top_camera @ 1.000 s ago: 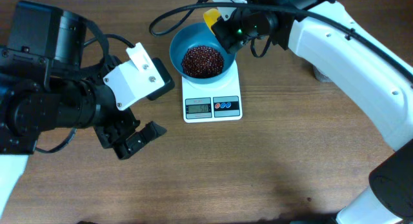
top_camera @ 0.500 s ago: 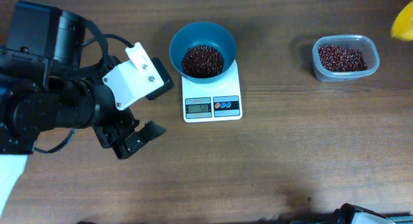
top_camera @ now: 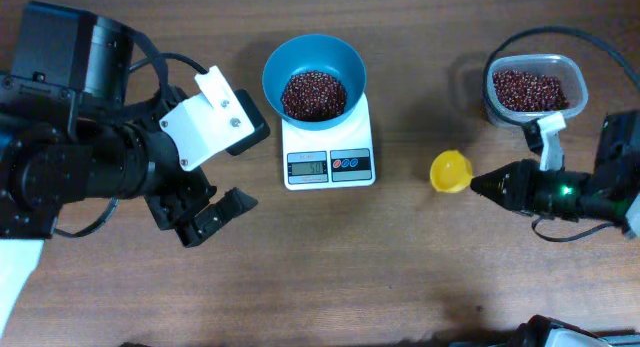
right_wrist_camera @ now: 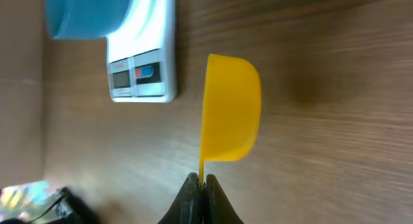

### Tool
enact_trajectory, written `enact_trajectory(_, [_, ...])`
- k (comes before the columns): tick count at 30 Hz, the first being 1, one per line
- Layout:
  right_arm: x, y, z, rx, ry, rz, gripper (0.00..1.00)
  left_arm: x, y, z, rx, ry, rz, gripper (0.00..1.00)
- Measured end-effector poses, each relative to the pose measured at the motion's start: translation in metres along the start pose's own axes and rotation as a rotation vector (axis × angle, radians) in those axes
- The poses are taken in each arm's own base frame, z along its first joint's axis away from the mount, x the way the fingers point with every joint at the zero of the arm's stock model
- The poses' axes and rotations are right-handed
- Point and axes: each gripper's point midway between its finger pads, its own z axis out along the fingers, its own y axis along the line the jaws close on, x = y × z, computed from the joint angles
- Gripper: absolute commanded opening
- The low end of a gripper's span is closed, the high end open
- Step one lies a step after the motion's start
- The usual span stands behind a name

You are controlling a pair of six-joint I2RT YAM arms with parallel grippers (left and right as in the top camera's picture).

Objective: Scoop item into bowl and weigh 50g on scale
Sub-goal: 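Withdraw the empty scoop from the bowl toward the right side, then lower the scoop to the table and open the right gripper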

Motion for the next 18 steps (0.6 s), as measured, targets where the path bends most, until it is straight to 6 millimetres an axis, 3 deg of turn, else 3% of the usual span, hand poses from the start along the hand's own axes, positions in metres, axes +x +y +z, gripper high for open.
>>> enact_trajectory(3, [-0.005,-0.037,-0.014,0.037,-0.131,0.086,0.04,0.000,0.000,0.000,0.000,0.000,0.001,0.99])
enact_trajectory(4, [-0.003,-0.059,-0.030,0.063,-0.208,0.172,0.05,0.000,0.000,0.000,0.001,0.000,0.000,0.99])
enact_trajectory(5, [0.000,-0.067,-0.035,0.071,-0.235,0.201,0.05,0.000,0.000,0.000,0.001,0.000,0.000,0.99])
enact_trajectory(7, [0.006,-0.077,-0.044,0.065,-0.289,0.229,0.23,0.000,0.000,0.000,0.000,0.000,0.000,0.99])
enact_trajectory(8, [0.007,-0.079,-0.045,0.064,-0.301,0.231,0.47,0.000,0.000,0.000,0.000,0.000,0.000,0.99])
enact_trajectory(9, [0.009,-0.079,-0.045,0.060,-0.305,0.226,0.61,0.000,0.000,0.000,0.000,0.000,0.000,0.99])
enact_trajectory(11, [0.010,-0.082,-0.046,0.076,-0.301,0.223,0.79,0.000,0.000,0.000,0.000,0.000,0.000,0.99])
enact_trajectory(12, [0.012,-0.085,-0.046,0.098,-0.293,0.231,0.99,0.000,0.000,0.000,0.000,0.000,0.000,0.99])
enact_trajectory(16, [0.017,-0.096,-0.046,0.157,-0.273,0.251,0.99,0.000,0.000,0.000,0.000,0.000,0.000,0.99])
enact_trajectory(18, [0.025,-0.113,-0.049,0.258,-0.245,0.340,0.99,0.000,0.000,0.000,0.000,0.000,0.000,0.99])
